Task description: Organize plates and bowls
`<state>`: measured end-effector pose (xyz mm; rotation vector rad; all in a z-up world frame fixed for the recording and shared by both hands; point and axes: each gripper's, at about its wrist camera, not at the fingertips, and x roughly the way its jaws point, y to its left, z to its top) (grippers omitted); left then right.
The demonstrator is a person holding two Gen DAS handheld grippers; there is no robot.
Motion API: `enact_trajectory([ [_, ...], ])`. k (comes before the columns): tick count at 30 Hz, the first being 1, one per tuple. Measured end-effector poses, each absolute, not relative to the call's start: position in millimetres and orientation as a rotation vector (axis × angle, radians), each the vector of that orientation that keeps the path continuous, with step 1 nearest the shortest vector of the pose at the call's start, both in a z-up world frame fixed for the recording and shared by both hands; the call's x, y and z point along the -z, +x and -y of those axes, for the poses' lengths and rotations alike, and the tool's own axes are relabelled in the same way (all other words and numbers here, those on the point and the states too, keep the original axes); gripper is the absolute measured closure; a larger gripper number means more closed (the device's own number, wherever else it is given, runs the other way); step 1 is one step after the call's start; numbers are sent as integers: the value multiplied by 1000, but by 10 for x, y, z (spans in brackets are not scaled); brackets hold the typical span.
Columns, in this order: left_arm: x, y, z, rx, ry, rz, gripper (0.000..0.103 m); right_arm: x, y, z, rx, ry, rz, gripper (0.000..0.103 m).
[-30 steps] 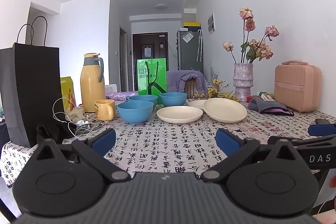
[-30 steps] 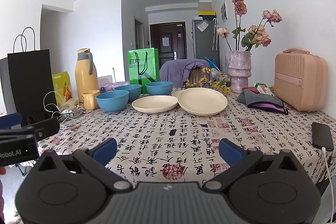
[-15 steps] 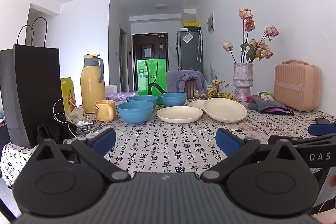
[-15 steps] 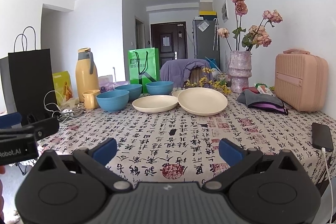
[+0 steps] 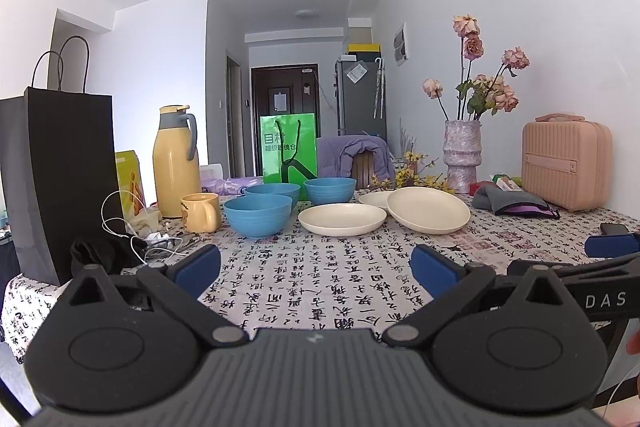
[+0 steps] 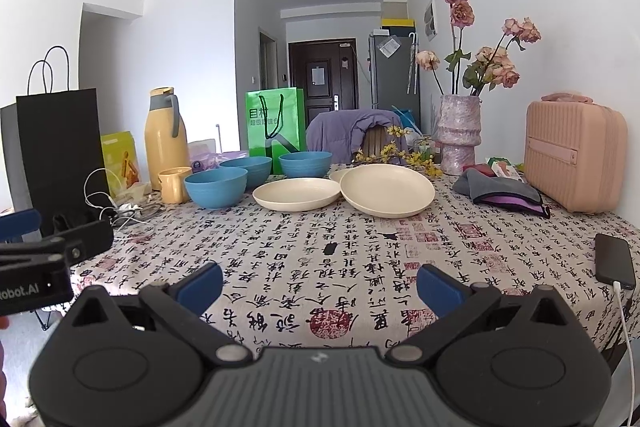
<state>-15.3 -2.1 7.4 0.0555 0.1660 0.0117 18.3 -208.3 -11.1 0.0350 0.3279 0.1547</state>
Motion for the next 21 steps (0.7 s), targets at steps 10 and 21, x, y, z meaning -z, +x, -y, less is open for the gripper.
enact_trajectory([
  [10, -77, -157, 17, -14, 56, -162, 0, 108, 188, 2097, -154, 35, -328, 0],
  [21, -88, -166, 4, -16, 60, -159, 0, 103, 190, 2092, -153, 28, -330, 0],
])
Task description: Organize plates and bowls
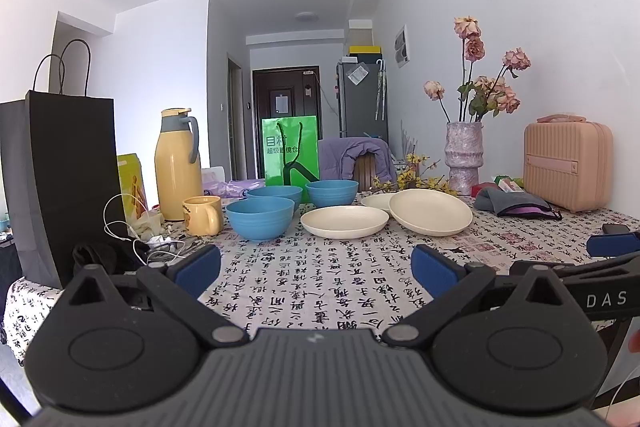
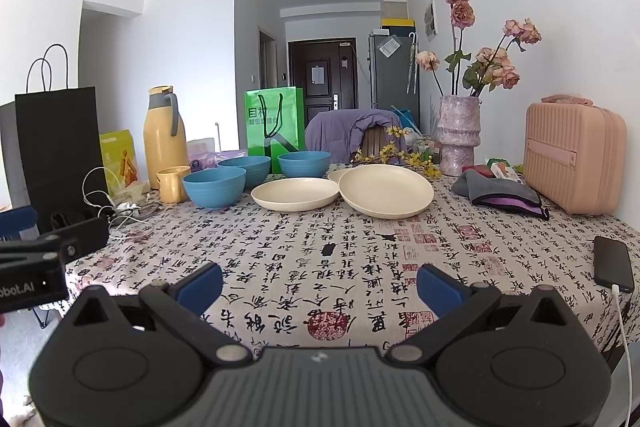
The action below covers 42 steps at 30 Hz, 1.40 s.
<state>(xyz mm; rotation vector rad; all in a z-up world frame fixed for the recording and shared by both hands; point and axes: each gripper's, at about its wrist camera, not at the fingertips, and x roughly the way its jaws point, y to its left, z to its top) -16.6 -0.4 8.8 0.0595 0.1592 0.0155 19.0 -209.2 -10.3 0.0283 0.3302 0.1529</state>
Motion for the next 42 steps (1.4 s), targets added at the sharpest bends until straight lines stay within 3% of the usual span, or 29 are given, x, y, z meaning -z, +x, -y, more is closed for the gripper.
enact_trajectory([
  [28, -71, -107, 2, -13, 62, -158, 0, 114, 217, 2088, -157, 21, -332, 0],
  [42, -248, 1106, 80, -53, 47, -172, 0, 41, 1238, 2452, -39, 4, -292, 0],
])
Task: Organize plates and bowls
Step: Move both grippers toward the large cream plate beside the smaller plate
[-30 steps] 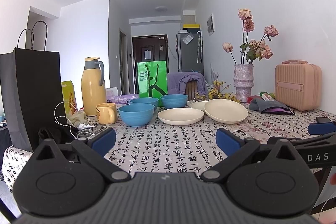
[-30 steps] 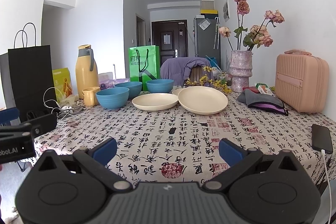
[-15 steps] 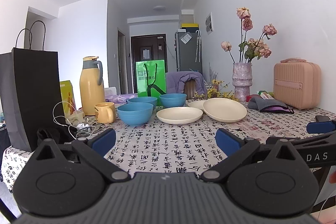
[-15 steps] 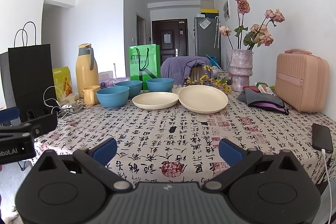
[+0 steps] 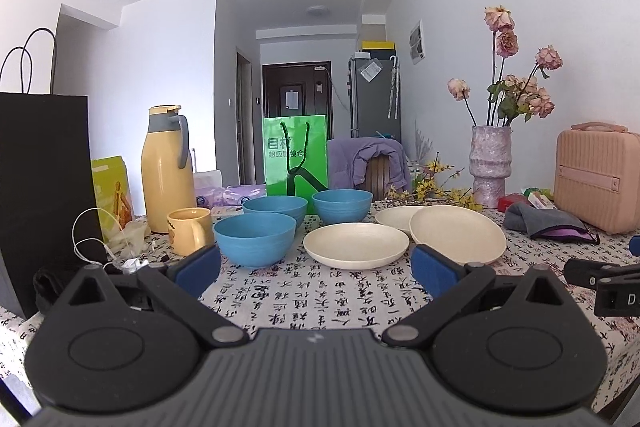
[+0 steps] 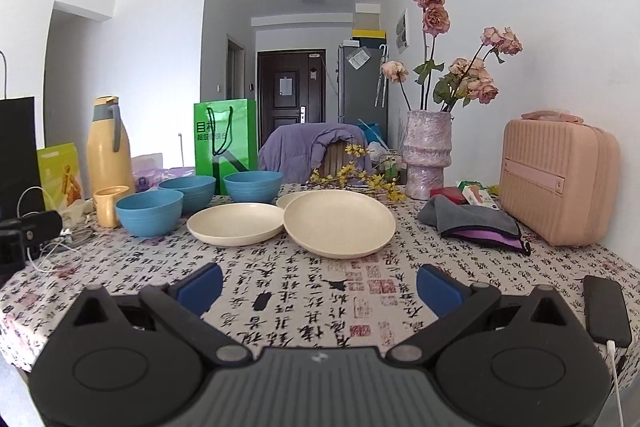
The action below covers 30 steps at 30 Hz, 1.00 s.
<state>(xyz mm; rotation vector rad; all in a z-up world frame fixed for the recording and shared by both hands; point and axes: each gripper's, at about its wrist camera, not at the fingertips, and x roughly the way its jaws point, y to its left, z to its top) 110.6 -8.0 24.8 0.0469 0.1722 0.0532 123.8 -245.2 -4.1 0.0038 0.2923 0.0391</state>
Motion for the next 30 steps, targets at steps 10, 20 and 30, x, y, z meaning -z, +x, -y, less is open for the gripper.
enact_trajectory([
  [10, -273, 1976, 368, -7, 25, -252, 0, 2, 2100, 2860, -76, 81, -375, 0],
  [20, -142, 2812, 670, 16, 25, -330, 0, 83, 2950, 3145, -81, 64, -433, 0],
  [30, 92, 3695, 950, 68, 10, -446, 0, 286, 3876, 3442, -82, 108, -559, 0],
])
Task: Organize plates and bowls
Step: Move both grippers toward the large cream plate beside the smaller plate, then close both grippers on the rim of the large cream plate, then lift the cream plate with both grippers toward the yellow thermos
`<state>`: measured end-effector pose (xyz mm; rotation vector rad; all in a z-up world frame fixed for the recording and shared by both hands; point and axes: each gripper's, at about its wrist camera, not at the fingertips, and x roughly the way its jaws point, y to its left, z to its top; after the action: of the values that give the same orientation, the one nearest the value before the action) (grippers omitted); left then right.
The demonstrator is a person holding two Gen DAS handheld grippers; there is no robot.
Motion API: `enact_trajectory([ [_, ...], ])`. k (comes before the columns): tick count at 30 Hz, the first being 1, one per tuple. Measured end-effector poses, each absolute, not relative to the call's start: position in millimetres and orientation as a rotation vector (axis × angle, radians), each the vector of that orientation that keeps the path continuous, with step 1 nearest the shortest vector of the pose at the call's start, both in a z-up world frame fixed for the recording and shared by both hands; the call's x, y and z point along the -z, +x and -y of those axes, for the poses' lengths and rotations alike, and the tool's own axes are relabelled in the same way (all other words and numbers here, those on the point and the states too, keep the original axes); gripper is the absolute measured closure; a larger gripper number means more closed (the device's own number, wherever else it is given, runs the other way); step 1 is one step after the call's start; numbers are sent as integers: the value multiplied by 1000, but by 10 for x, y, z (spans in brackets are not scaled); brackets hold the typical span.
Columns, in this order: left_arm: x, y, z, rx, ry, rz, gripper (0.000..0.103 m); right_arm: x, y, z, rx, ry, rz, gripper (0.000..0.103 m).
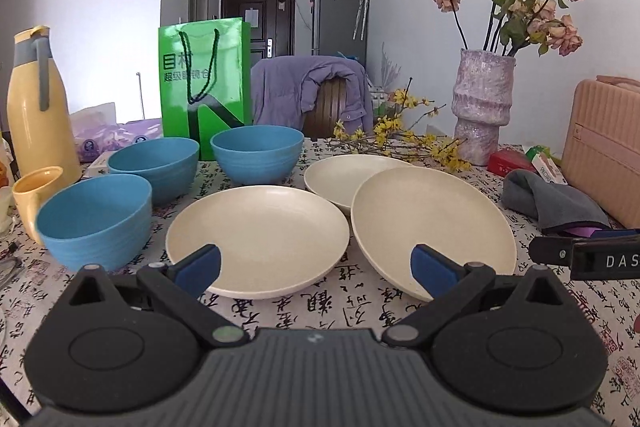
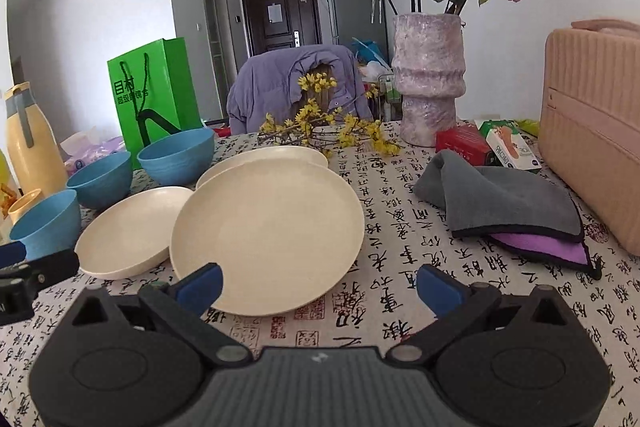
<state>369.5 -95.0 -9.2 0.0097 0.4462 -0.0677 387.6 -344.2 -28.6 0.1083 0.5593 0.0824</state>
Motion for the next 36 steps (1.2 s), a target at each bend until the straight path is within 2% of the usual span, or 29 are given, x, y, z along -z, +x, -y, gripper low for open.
enact_trajectory([
  [3, 151, 3967, 1058, 75, 23, -460, 1, 349, 4172, 3524, -102, 131, -599, 0],
  [5, 205, 4150, 1153, 78, 45, -464, 7, 416, 4344, 3597, -112, 173, -609, 0],
  [10, 369, 4578, 1311, 100, 48, -523, 33, 572, 4739, 3737, -152, 220, -628, 0],
  [13, 463, 4756, 1332, 115, 28, -566, 42, 653, 4981, 3804, -143, 261, -685, 3],
  [14, 494, 4798, 1331, 116, 20, -585, 45, 673, 5020, 3821, -135, 276, -685, 11],
  [15, 521, 4836, 1325, 114, 8, -601, 54, 692, 5058, 3827, -135, 277, -680, 19],
  [16, 544, 4865, 1319, 118, -1, -616, 62, 707, 5084, 3818, -138, 270, -676, 22],
  [20, 566, 4887, 1349, 125, 21, -597, 75, 799, 5167, 3820, -154, 278, -679, 33],
  [22, 576, 4890, 1361, 112, 29, -588, 83, 846, 5193, 3842, -163, 301, -691, 48],
  [23, 574, 4892, 1368, 108, 26, -585, 84, 869, 5204, 3855, -159, 309, -698, 65],
  [24, 571, 4888, 1372, 110, 25, -580, 86, 882, 5203, 3864, -158, 315, -697, 77],
  [25, 565, 4886, 1389, 109, 28, -574, 88, 884, 5200, 3870, -165, 325, -692, 81],
  [36, 430, 4695, 1426, 87, 27, -536, 89, 729, 4991, 3808, -155, 260, -672, 85],
])
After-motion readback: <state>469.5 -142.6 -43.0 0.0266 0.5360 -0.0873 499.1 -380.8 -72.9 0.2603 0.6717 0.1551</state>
